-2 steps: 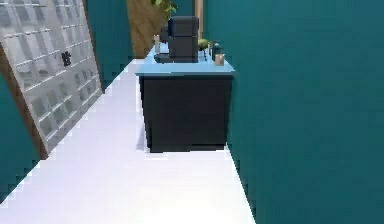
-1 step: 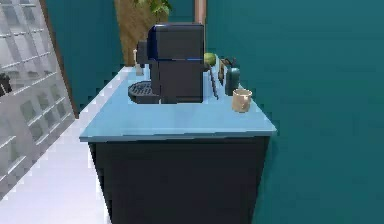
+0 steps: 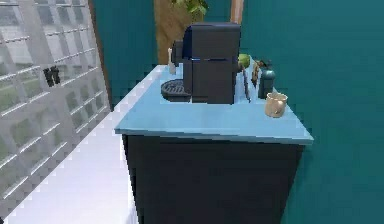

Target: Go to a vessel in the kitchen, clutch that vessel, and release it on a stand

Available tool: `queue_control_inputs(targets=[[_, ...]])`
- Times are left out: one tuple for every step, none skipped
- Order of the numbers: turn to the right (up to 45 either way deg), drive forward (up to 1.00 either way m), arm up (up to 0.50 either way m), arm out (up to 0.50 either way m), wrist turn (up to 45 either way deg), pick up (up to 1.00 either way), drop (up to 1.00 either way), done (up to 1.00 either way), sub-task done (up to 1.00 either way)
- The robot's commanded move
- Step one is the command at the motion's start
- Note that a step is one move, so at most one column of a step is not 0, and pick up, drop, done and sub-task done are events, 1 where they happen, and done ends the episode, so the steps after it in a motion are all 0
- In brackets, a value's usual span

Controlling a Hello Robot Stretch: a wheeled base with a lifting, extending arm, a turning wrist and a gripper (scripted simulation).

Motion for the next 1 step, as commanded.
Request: queue_control_inputs(targets=[[0.0,0.25,0.00,0.00,0.0,0.00,0.00,0.00,0.00]])
